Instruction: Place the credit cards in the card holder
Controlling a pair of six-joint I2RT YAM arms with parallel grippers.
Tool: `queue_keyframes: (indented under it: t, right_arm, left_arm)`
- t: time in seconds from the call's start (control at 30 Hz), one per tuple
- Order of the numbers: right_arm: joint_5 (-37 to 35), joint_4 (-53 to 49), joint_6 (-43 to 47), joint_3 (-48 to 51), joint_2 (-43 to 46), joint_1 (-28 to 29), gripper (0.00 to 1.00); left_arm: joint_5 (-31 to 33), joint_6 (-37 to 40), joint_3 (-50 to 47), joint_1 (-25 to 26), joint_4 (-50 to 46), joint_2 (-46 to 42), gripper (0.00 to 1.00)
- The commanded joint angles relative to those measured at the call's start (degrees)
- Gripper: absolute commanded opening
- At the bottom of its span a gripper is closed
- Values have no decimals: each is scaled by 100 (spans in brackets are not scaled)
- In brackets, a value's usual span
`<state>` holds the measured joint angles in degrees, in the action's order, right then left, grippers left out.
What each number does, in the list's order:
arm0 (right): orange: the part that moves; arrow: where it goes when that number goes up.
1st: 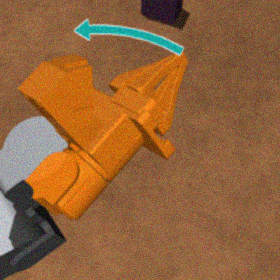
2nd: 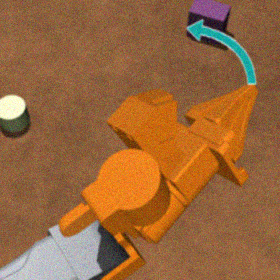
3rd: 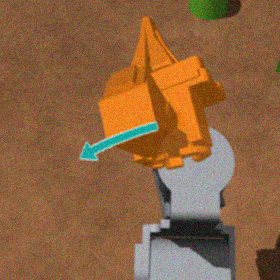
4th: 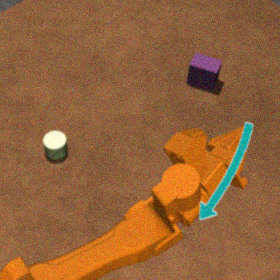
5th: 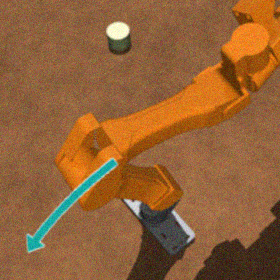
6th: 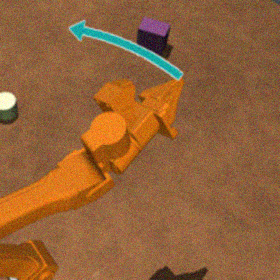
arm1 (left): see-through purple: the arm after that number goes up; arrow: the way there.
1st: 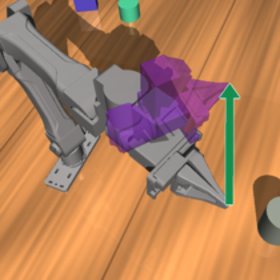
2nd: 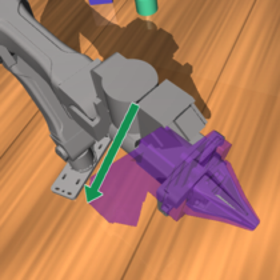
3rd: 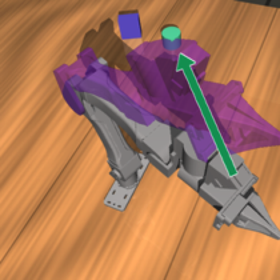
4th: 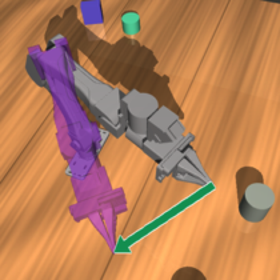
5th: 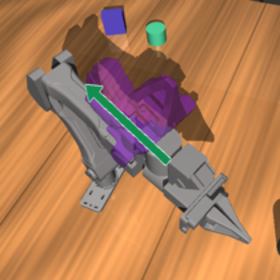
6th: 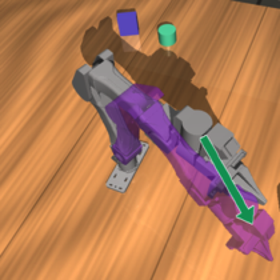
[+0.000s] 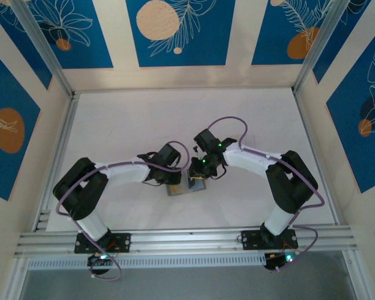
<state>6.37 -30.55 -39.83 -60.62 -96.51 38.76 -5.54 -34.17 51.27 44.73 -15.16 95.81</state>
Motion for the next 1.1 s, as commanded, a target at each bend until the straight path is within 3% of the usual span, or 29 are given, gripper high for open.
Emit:
queue_keyframes:
  t: [0.0,0.17,0.37,0.43,0.63,1.07]
  right_arm:
    - [-101,-235,120,-147,-187,42,18]
    - [-171,-308,177,-331,-351,70,16]
    - [-80,-234,197,-252,-10,15,0]
    - [100,-112,195,-175,86,-50,0]
    - [241,119,204,-99,-11,-97,0]
    - [490,541,318,-43,-287,-171,0]
  left_arm:
    - [-159,-31,-187,77,-465,256,10]
    - [-162,-29,-187,79,-463,246,10]
    - [-251,23,-205,78,-472,106,10]
    - [-511,138,-200,86,-381,-59,11]
    - [-477,147,-143,56,-617,-588,12]
    - [375,48,-319,-2,-1200,-339,11]
